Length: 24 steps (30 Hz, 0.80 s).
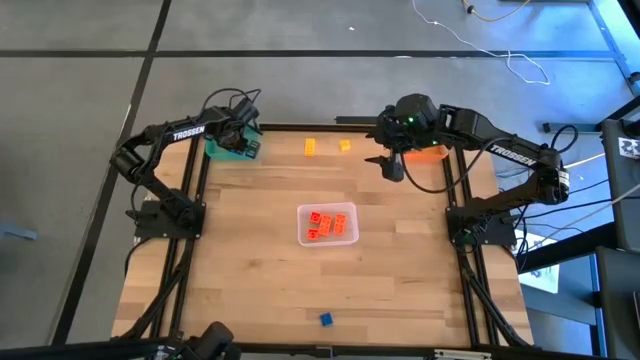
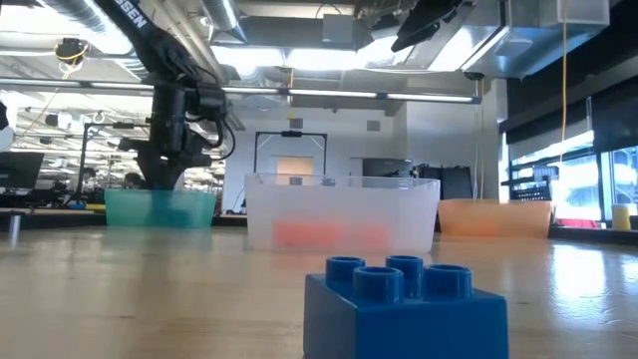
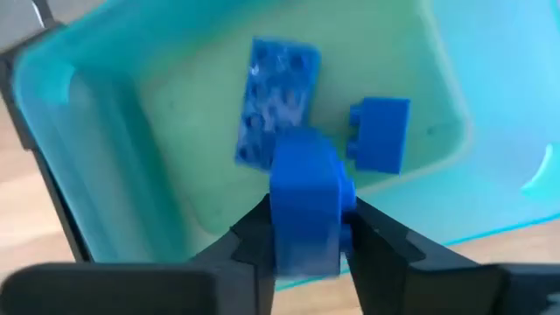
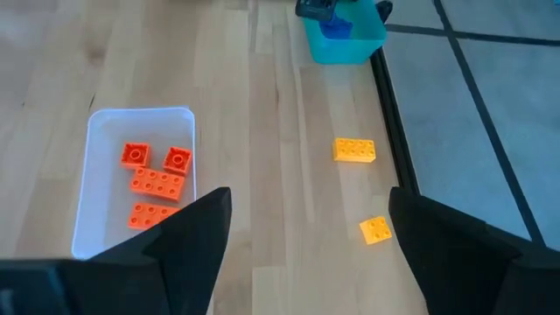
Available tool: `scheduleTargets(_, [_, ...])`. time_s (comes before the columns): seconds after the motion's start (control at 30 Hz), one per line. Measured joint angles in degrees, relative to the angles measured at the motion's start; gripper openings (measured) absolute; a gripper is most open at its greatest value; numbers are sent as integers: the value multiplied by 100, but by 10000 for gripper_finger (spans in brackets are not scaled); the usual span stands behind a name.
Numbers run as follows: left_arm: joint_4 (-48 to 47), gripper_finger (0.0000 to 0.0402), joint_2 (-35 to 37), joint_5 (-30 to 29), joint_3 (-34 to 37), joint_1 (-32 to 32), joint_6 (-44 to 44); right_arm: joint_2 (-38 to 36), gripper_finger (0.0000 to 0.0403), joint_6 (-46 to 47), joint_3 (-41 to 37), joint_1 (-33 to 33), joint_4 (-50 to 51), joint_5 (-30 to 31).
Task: Sort & place blocks by color
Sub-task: Put the top blue game piece into the blue bin
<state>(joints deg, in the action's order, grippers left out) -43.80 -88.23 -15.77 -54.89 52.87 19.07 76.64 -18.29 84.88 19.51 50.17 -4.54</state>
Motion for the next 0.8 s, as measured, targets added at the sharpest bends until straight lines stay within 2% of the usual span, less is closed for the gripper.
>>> scheduleTargets(0.2, [59, 146, -7, 0, 8, -1, -15, 2, 310, -3, 0, 0, 2, 0])
scheduleTargets(0.5, [88, 148, 210, -321, -358, -16, -20, 2, 310, -4, -2, 0, 96, 0])
scheduleTargets(0.8, [-254, 135, 214, -117, -455, -16, -45, 2, 310, -4, -2, 0, 200, 0])
